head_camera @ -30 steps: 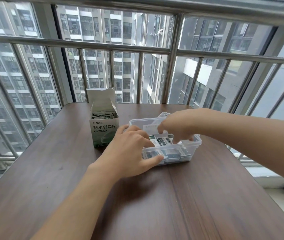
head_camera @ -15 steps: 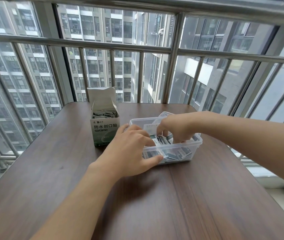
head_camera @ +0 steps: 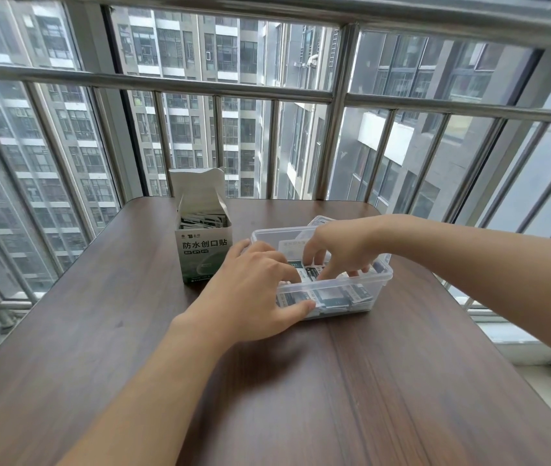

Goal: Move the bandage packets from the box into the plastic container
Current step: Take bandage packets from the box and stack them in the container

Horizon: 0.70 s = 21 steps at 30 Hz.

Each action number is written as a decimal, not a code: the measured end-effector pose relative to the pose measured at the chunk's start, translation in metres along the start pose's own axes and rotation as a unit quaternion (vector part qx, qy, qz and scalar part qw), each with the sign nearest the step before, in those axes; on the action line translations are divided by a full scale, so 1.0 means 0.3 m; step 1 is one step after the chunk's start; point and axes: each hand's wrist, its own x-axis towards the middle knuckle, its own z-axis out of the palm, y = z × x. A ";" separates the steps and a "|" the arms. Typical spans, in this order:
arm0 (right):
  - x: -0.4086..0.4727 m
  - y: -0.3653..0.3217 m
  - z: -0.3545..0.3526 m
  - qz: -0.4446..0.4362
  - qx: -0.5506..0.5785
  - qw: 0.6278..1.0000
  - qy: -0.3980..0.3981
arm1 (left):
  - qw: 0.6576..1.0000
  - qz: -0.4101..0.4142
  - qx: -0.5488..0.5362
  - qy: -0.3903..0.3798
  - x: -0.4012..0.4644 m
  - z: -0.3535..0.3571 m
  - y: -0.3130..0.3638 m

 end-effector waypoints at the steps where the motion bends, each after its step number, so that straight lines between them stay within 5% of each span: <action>1: 0.001 0.000 0.003 0.001 -0.001 1.000 0.002 | 1.000 0.001 0.003 -0.001 0.001 0.000 0.000; 17: -0.039 -0.027 -0.048 -0.066 0.074 0.991 0.090 | 0.999 0.024 0.004 0.045 -0.001 0.001 -0.008; 19: -0.053 -0.043 -0.076 -0.099 0.110 0.974 0.170 | 0.986 0.027 -0.058 0.156 -0.002 -0.024 -0.013; 21: -0.072 -0.078 -0.107 -0.137 0.155 0.939 0.274 | 0.921 -0.015 -0.130 0.367 -0.003 -0.056 -0.045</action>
